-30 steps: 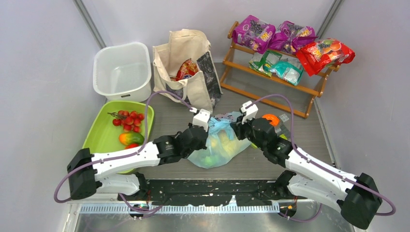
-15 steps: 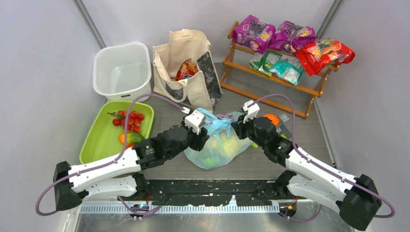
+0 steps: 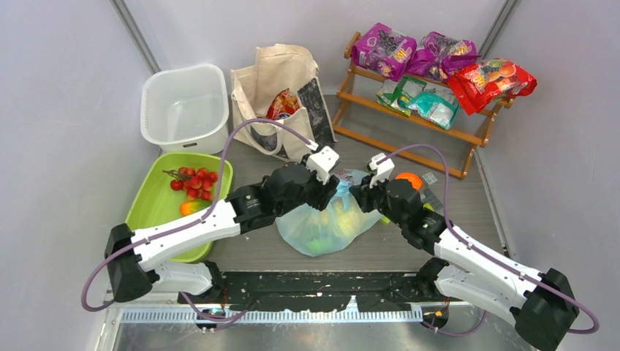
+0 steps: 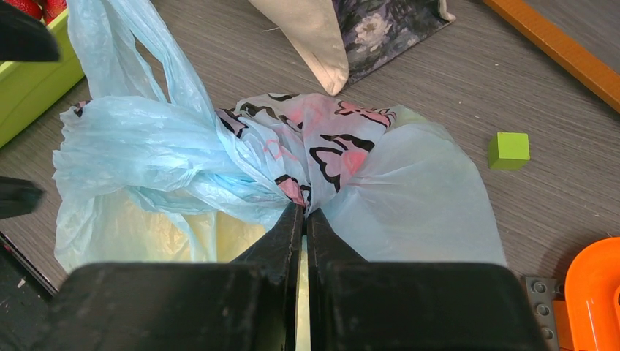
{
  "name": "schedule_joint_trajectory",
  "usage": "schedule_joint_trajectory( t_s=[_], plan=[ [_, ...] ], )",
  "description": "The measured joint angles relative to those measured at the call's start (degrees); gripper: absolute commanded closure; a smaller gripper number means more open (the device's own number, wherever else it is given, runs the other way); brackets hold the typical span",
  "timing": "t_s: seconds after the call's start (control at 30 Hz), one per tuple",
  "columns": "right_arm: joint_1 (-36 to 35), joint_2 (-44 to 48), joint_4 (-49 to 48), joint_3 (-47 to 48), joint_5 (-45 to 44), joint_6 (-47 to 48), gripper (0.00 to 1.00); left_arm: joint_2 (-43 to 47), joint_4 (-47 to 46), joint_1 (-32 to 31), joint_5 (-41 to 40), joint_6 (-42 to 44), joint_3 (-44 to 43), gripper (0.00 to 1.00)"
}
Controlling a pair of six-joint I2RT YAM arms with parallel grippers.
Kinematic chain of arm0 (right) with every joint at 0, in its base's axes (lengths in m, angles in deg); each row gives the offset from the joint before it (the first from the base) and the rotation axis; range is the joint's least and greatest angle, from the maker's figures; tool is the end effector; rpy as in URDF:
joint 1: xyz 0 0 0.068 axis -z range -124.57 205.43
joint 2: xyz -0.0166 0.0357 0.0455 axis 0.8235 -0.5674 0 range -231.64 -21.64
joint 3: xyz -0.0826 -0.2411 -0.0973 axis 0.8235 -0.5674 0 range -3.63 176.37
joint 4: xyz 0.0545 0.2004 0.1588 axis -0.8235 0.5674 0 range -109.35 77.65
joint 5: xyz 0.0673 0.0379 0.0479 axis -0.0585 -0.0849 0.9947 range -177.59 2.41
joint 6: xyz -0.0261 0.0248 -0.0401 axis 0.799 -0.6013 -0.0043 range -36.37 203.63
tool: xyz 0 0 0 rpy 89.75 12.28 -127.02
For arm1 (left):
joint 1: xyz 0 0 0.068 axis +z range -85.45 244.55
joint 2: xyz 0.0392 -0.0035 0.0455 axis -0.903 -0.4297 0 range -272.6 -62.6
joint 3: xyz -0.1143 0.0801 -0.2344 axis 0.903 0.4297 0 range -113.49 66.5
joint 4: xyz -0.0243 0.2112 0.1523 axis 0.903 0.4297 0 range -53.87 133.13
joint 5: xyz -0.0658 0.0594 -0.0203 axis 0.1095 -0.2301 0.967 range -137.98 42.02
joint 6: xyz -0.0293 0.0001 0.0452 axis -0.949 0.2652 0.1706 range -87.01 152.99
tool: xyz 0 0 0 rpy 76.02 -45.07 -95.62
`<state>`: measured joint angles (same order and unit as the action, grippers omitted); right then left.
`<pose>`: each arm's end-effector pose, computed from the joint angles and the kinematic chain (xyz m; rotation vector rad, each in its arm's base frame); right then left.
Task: Untie the knot of the grocery bags and take out the mixed food
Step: Untie the takeout bag at the center of the board.
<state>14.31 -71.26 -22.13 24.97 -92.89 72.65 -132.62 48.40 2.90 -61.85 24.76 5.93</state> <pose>0.1551 0.1312 0.2485 -0.4376 1.8727 0.5306 0.1415 -0.2443 0.3405 0.7422 1.8374 -0.5702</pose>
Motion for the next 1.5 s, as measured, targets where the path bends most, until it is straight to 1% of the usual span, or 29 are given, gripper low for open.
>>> schedule_joint_trajectory(
  t_s=[0.13,0.47,0.6,0.7,0.73,0.8,0.83,0.97,1.27,1.5],
  plan=[
    [0.0,0.6,0.3,-0.3,0.1,0.0,0.95,-2.8,1.4,0.4,0.4,0.4,-0.7,0.45],
    [0.0,0.6,0.3,-0.3,0.1,-0.2,0.95,-5.7,1.9,0.7,-0.1,1.3,-1.0,0.45],
    [0.0,0.6,0.3,-0.3,0.3,-0.2,0.95,-7.0,2.0,0.7,-0.8,1.4,-1.0,0.50],
    [0.0,0.6,0.3,-0.3,0.4,-0.2,0.95,-7.8,2.2,0.7,-1.1,1.5,-1.0,0.58],
    [0.0,0.6,0.3,-0.3,0.4,-0.2,0.95,-8.1,2.2,0.7,-1.1,1.6,-1.0,0.62],
    [0.0,0.6,0.3,-0.3,0.4,-0.1,0.95,-8.2,2.2,0.7,-1.2,1.7,-1.0,0.71],
    [0.0,0.6,0.3,-0.3,0.4,-0.1,0.95,-8.3,2.2,0.7,-1.2,1.7,-1.0,0.78],
    [0.0,0.6,0.3,-0.3,0.4,-0.2,0.95,-8.3,2.3,0.7,-1.4,1.9,-1.0,1.00],
    [0.0,0.3,0.3,-0.3,-0.5,-0.6,0.95,-7.7,2.1,0.7,-0.9,2.1,-0.5,1.00],
    [2.1,-0.3,1.0,-0.1,-0.6,-1.3,0.95,-1.2,1.1,1.4,0.3,0.0,4.2,1.00]
  ],
)
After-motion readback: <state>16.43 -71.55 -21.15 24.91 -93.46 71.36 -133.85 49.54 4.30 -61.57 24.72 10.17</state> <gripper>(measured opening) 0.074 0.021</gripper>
